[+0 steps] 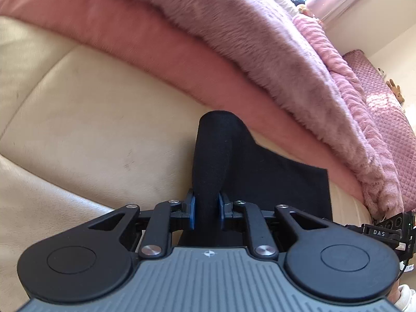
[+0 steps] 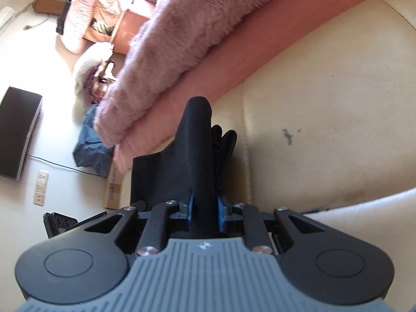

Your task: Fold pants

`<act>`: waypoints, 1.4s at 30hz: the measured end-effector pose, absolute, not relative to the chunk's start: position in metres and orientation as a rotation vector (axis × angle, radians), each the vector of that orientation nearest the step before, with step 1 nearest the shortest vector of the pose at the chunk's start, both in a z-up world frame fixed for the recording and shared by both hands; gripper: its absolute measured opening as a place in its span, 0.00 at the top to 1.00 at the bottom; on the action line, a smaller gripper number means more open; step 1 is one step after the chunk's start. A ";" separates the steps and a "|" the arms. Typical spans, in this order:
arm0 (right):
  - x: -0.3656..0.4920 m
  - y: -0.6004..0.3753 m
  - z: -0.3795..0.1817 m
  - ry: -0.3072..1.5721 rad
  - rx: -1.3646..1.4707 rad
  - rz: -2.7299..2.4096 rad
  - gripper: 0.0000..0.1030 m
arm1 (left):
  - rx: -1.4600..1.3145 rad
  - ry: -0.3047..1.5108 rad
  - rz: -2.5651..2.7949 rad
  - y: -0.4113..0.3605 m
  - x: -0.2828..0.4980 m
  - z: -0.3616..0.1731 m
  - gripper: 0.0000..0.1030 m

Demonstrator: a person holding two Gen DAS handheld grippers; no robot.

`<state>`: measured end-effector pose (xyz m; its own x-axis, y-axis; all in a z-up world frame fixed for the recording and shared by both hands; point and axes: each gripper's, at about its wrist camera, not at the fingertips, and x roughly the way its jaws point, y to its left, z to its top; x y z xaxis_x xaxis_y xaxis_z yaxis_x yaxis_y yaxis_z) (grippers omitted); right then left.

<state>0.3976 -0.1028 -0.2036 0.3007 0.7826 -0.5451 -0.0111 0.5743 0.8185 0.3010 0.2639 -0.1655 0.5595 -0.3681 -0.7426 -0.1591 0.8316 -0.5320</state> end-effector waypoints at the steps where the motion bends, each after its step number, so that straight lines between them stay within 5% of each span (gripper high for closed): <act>1: 0.399 -0.103 -0.207 1.159 0.805 0.609 0.87 | -0.604 0.980 -0.135 0.265 0.300 -0.167 0.79; 12: 0.399 -0.101 -0.185 1.083 0.582 0.531 0.72 | -0.527 0.883 -0.046 0.274 0.289 -0.129 0.71; 18: 0.409 -0.071 -0.140 0.889 0.371 0.565 0.90 | -0.509 0.807 -0.056 0.246 0.315 -0.122 0.77; 23: 0.436 -0.042 -0.157 0.901 0.266 0.541 1.00 | -0.484 0.880 0.028 0.238 0.337 -0.149 0.94; 31: 0.461 -0.039 -0.180 0.978 0.261 0.489 1.00 | -0.426 0.904 0.065 0.232 0.340 -0.140 0.94; 36: 0.439 -0.036 -0.138 0.924 0.202 0.527 0.99 | -0.232 0.806 0.031 0.193 0.303 -0.089 0.80; 39: 0.407 -0.036 -0.105 0.851 0.127 0.542 0.94 | -0.100 0.734 0.042 0.166 0.275 -0.055 0.71; 41: 0.384 -0.036 -0.082 0.795 0.085 0.548 0.61 | -0.021 0.679 0.055 0.149 0.252 -0.032 0.64; 42: 0.370 -0.038 -0.069 0.764 0.071 0.548 0.55 | 0.013 0.651 0.071 0.141 0.239 -0.021 0.60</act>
